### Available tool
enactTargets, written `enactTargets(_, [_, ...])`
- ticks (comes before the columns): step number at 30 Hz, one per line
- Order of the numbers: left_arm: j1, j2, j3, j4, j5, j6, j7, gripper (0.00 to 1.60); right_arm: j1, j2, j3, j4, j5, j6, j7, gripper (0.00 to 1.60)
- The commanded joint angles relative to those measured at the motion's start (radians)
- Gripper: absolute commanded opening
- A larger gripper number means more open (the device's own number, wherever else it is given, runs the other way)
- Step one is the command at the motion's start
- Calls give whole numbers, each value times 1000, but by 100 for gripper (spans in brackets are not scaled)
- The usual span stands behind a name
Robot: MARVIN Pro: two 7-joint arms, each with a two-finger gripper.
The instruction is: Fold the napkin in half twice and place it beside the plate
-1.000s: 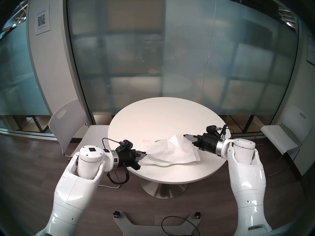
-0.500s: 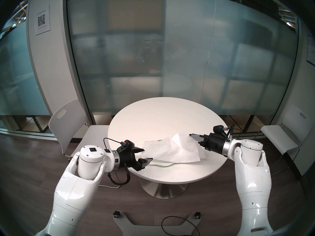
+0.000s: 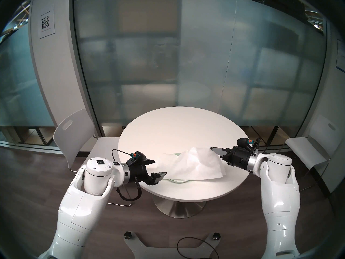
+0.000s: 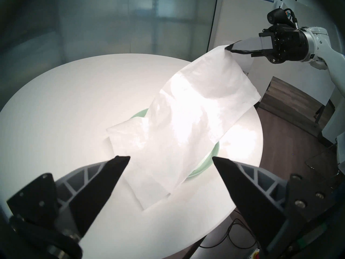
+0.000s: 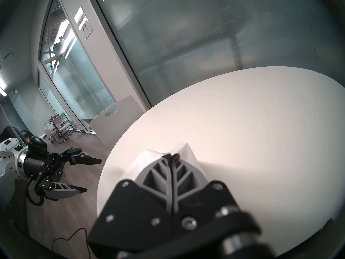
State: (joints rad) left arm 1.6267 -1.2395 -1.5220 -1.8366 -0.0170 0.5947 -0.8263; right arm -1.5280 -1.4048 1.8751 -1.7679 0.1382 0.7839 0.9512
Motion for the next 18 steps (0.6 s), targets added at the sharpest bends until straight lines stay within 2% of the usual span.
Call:
enactTargets(1, [-38,-9,-14,0,-8,-6,6,160,-21,5,52,-65,21,71,5,0])
enactTargets(5, [-44,-17,-5,6,-9,-8,9,160,-39,-3,97,-99,32,133,3,0])
enactTargets(6, [-44,-20,0,8,-8,-9,12,160,-53,0,119,-115,36,167,6,0])
enactTargets(18, [-62,-22,21,28,-11,-13,13,160,-175,-17,227,-224,95,176,-41,0])
